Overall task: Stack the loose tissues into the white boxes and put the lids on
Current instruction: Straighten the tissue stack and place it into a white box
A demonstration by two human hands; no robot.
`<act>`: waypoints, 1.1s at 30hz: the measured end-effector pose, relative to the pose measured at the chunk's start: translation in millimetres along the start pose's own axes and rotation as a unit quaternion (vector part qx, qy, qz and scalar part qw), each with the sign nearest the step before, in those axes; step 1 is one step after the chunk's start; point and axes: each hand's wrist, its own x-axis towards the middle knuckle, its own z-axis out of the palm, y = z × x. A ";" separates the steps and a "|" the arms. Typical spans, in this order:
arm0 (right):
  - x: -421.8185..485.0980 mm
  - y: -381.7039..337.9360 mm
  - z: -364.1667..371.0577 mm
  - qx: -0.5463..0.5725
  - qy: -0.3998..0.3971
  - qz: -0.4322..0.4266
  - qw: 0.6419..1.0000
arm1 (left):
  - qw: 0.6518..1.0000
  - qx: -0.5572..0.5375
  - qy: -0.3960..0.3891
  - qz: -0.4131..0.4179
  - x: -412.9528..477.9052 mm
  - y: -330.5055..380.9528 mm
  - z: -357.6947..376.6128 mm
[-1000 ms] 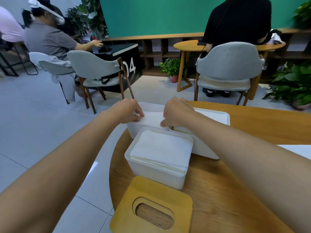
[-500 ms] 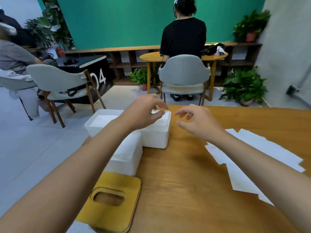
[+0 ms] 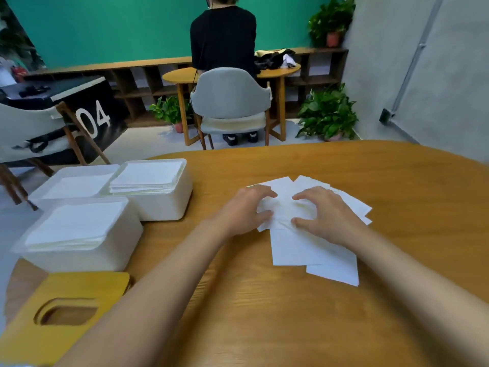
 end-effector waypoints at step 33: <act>7.1 -14.4 20.3 0.428 0.077 -0.091 0.896 | 0.924 -0.316 0.209 0.044 -25.6 -32.6 3.8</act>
